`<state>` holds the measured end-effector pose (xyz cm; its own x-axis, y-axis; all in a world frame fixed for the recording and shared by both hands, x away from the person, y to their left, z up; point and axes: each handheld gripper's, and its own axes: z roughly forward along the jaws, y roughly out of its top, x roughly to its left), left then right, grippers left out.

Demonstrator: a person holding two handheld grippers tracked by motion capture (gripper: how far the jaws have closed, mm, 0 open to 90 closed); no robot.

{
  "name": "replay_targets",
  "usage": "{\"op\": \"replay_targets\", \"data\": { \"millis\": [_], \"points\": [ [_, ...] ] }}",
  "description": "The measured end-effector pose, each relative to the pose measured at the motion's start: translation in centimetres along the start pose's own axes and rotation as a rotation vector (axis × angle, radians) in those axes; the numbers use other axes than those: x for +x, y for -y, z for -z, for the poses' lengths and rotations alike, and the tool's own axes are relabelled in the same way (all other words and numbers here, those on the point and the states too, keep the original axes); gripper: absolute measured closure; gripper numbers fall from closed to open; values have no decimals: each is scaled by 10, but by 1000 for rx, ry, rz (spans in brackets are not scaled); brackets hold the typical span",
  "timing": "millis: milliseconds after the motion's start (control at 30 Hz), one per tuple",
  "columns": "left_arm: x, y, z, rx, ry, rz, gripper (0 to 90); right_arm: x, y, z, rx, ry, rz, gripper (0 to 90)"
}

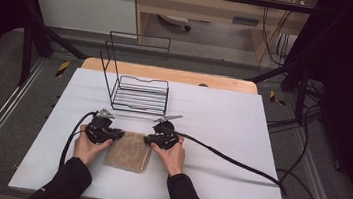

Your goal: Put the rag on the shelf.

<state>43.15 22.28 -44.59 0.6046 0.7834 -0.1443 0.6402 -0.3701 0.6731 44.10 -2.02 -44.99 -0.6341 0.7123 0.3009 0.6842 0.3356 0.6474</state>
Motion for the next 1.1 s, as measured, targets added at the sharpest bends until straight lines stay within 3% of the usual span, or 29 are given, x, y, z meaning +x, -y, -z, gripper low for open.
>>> {"op": "replay_targets", "data": {
  "millis": [367,767,1100],
  "points": [
    [4,1,2,-14,24,24,836,2,1,2,-24,-10,-2,833],
    [1,1,33,-136,54,14,851,13,-3,24,-125,-41,52,834],
    [-6,0,54,-191,71,-5,851,22,-4,43,-180,-75,90,833]
  ]
}}
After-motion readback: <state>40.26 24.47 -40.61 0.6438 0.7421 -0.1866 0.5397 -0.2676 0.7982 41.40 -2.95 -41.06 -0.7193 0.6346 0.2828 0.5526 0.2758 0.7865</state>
